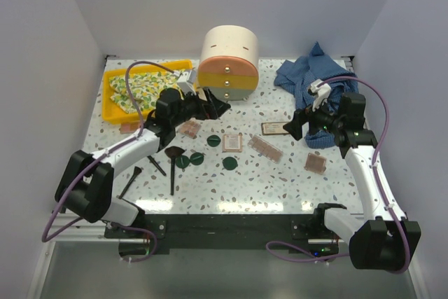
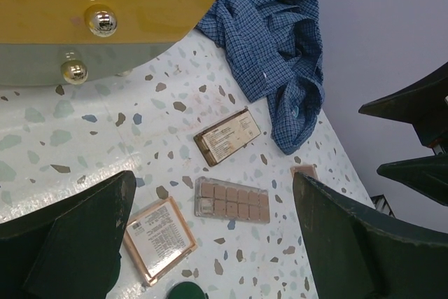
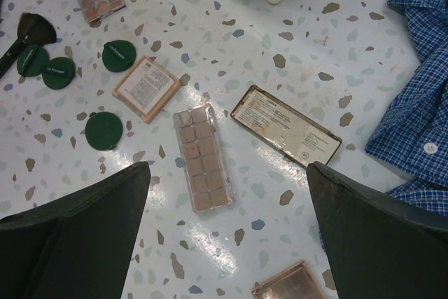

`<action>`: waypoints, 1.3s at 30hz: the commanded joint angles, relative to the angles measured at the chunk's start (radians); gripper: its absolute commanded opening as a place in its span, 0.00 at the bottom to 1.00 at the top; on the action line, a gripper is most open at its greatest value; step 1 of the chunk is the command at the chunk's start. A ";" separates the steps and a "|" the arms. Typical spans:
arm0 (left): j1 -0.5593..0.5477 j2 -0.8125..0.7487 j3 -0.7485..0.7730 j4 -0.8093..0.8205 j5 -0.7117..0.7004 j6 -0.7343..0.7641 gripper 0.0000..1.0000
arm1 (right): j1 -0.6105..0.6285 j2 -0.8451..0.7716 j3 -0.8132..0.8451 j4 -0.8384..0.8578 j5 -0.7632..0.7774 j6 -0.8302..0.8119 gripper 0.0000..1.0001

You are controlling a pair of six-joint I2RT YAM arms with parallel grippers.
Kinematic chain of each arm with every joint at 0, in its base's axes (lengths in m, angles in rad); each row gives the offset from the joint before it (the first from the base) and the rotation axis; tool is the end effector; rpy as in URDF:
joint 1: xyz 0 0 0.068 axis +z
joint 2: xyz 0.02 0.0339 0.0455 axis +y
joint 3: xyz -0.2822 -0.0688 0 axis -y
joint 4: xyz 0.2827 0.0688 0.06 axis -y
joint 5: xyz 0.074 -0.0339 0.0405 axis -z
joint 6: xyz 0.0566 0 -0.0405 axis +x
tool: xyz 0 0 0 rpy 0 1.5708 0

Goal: Organize the makeup
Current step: Open the drawer in the storage box.

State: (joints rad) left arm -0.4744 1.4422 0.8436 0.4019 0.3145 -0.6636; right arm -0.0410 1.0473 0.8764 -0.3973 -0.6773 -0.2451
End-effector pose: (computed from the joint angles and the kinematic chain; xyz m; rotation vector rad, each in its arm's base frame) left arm 0.3269 -0.1876 0.2587 0.0658 1.8921 -1.0806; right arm 0.2685 0.0245 0.3054 -0.5904 1.9590 0.5434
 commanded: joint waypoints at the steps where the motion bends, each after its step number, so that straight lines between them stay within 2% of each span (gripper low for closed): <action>1: -0.007 0.023 0.054 0.075 0.020 -0.017 1.00 | 0.000 -0.003 0.013 0.017 -0.027 -0.014 0.98; 10: -0.007 0.147 0.158 0.120 0.044 -0.070 0.98 | 0.000 -0.006 0.013 0.014 -0.027 -0.014 0.99; 13: -0.007 0.196 0.210 0.114 0.012 -0.094 0.95 | -0.002 -0.010 0.013 0.015 -0.025 -0.016 0.99; 16: -0.007 0.246 0.281 0.075 -0.021 -0.123 0.89 | 0.000 -0.009 0.013 0.015 -0.025 -0.016 0.99; 19: -0.007 0.289 0.360 0.011 -0.077 -0.154 0.77 | -0.002 -0.010 0.013 0.014 -0.025 -0.016 0.99; 23: -0.007 0.342 0.484 -0.110 -0.167 -0.171 0.73 | 0.000 -0.013 0.015 0.014 -0.025 -0.017 0.99; 30: -0.007 0.397 0.571 -0.210 -0.229 -0.163 0.60 | -0.002 -0.017 0.016 0.011 -0.028 -0.017 0.99; 39: -0.006 0.440 0.638 -0.236 -0.252 -0.130 0.46 | 0.000 -0.018 0.016 0.009 -0.028 -0.017 0.99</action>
State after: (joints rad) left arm -0.4786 1.8771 1.4273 0.1688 0.0948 -0.8177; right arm -0.0410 1.0470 0.8764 -0.3977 -0.6773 -0.2481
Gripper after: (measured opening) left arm 0.482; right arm 0.986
